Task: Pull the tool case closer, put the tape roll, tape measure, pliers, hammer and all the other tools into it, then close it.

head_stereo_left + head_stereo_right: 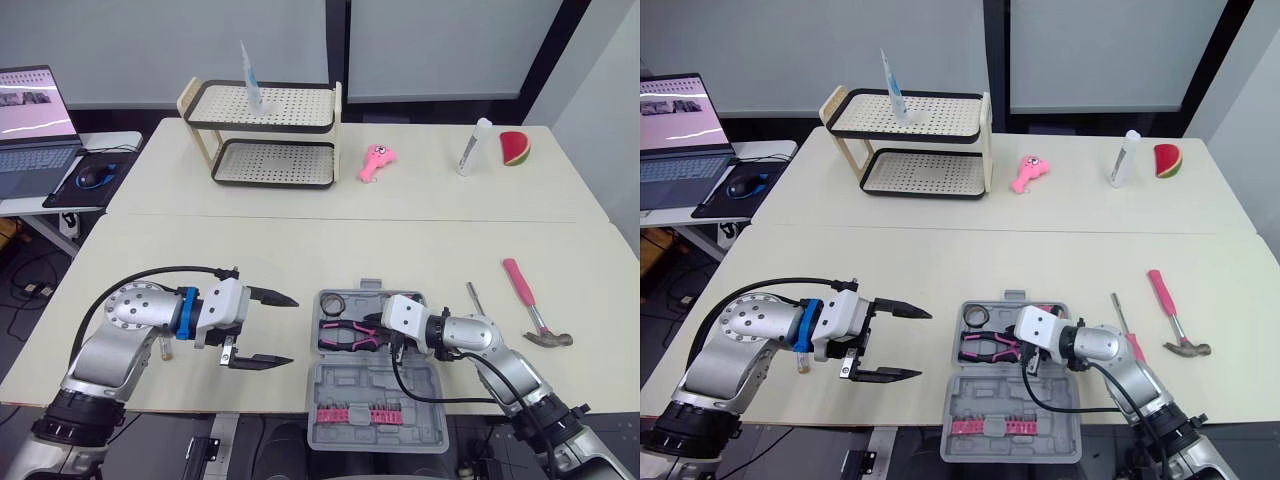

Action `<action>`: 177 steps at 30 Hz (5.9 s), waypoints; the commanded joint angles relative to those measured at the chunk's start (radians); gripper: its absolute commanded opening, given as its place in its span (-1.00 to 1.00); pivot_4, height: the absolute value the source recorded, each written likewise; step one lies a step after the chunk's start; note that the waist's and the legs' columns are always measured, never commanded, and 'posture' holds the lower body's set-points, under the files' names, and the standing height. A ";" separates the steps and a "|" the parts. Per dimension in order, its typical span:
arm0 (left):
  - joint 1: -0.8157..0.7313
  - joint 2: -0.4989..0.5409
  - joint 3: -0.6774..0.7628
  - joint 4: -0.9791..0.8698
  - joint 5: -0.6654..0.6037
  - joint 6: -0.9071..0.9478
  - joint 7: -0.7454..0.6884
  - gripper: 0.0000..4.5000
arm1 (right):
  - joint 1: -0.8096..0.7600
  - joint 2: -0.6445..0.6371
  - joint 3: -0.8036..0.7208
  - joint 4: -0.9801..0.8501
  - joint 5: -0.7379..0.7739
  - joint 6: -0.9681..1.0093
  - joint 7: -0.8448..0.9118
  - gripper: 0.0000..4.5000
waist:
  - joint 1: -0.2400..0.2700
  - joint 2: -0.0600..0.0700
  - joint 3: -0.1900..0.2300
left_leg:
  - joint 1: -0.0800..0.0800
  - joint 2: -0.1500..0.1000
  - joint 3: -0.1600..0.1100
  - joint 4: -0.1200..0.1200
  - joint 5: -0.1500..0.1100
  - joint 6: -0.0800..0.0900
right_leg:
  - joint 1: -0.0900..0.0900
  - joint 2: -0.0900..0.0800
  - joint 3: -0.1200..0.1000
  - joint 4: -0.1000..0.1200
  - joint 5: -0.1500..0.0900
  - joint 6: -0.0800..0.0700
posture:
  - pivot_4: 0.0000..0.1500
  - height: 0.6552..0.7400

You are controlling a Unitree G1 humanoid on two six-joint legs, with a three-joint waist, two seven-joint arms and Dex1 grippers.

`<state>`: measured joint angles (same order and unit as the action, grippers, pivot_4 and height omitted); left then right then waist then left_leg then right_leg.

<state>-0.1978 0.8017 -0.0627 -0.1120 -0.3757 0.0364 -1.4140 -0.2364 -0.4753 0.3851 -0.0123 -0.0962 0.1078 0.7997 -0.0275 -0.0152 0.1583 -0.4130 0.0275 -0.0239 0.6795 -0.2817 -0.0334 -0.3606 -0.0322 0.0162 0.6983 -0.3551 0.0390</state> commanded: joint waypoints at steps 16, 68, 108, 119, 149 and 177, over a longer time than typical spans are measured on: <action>0.130 0.148 0.319 0.076 -0.085 0.171 0.147 1.00 | 0.035 -0.316 -0.424 -0.332 0.441 0.209 0.285 -0.20 | 0.005 0.001 0.001 | 0.001 0.000 -0.002 -0.001 -0.002 0.003 | 0.003 -0.001 0.000 -0.001 0.000 0.000 | 1.00 1.00; 0.189 0.005 -0.119 -0.134 0.278 0.157 0.343 -1.00 | 0.225 -0.496 -0.228 -0.354 0.057 0.196 0.233 -0.89 | 0.013 0.001 0.001 | 0.005 0.000 0.001 -0.002 -0.002 0.004 | 0.007 -0.001 0.002 -0.003 0.000 0.000 | 1.00 1.00; -0.150 -0.256 -0.313 0.300 0.468 -0.026 0.434 -1.00 | 0.026 -0.268 -0.074 -0.177 -0.029 0.197 0.204 -1.00 | 0.026 0.001 0.001 | 0.007 -0.002 0.002 0.000 -0.001 0.002 | 0.008 -0.002 0.001 -0.003 0.000 0.000 | 1.00 1.00; -0.228 -0.299 -0.319 0.464 0.492 -0.142 0.418 -1.00 | -0.035 -0.230 -0.085 -0.089 -0.035 0.171 0.185 -1.00 | 0.025 0.001 0.000 | 0.008 -0.002 0.003 0.001 0.000 0.001 | 0.008 -0.002 0.002 -0.002 0.000 0.000 | 1.00 1.00; -0.312 -0.361 -0.319 0.605 0.572 -0.237 0.465 -1.00 | -0.094 -0.195 -0.102 0.010 -0.067 0.120 0.112 -1.00 | 0.025 0.002 0.000 | 0.009 -0.002 0.003 0.001 0.000 0.000 | 0.009 -0.002 0.002 -0.002 0.000 0.000 | 1.00 1.00; -0.254 -0.349 -0.341 0.533 0.572 -0.216 0.415 -1.00 | -0.071 -0.174 -0.083 0.002 -0.072 0.122 0.112 -1.00 | 0.023 0.002 0.000 | 0.009 -0.002 0.004 0.000 0.000 0.000 | 0.009 -0.002 0.002 -0.002 0.000 0.000 | 1.00 1.00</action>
<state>-0.4764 0.4764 -0.3540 0.4386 0.1891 -0.1763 -0.9698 -0.3002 -0.6752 0.2894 0.0457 -0.1839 0.2669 0.9114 -0.0042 -0.0134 0.1584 -0.4036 0.0259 -0.0203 0.6796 -0.2816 -0.0334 -0.3519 -0.0342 0.0181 0.6966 -0.3553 0.0392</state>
